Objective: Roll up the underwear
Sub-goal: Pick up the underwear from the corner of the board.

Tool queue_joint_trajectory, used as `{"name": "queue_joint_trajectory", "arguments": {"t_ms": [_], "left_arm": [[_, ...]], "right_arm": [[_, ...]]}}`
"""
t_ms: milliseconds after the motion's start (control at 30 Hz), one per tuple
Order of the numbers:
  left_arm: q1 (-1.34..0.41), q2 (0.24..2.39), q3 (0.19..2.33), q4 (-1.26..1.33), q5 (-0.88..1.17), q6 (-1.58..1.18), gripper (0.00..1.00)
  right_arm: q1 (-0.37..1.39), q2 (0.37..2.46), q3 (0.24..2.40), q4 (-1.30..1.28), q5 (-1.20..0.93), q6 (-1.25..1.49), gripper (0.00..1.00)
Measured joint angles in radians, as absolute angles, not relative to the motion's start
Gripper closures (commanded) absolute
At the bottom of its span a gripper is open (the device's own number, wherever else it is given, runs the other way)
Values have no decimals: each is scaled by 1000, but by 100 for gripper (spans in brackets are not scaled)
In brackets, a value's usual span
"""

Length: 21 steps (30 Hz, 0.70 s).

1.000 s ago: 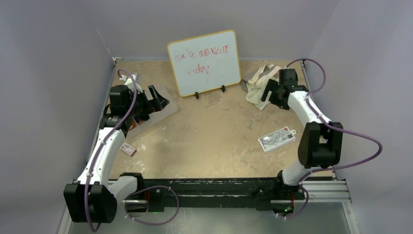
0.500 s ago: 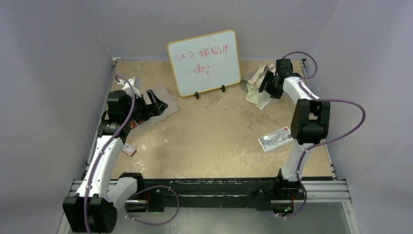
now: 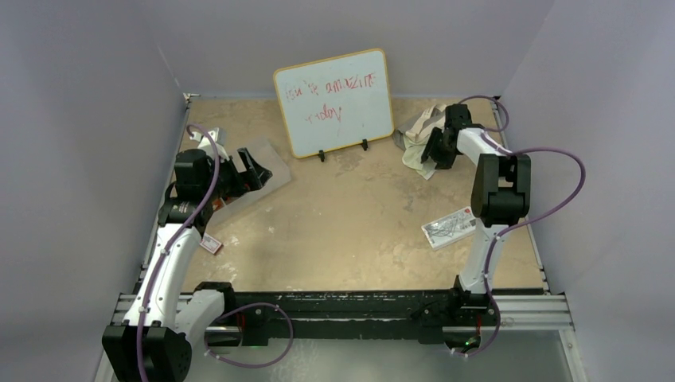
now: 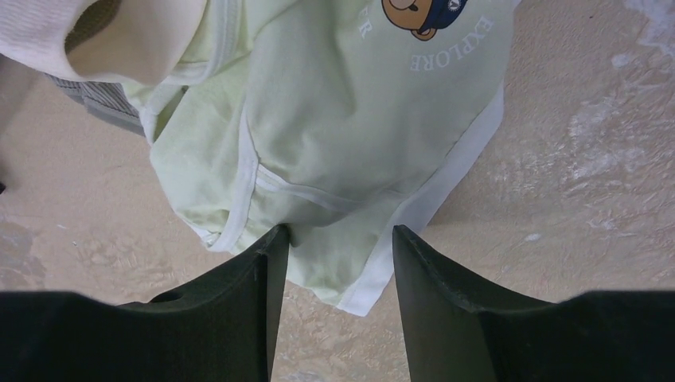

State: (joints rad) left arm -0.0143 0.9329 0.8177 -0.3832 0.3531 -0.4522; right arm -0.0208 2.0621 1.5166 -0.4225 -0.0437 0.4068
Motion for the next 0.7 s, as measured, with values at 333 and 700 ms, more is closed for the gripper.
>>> {"name": "queue_joint_trajectory", "arguments": {"t_ms": [333,700], "left_arm": [[-14,936,818,-383,353,-453,9],[-14,955,818,-384,354,-453,10]], "right_arm": [[-20,2064,1517,-413,-44,390,70],[-21,2034,1477,-383,-87,372,100]]}}
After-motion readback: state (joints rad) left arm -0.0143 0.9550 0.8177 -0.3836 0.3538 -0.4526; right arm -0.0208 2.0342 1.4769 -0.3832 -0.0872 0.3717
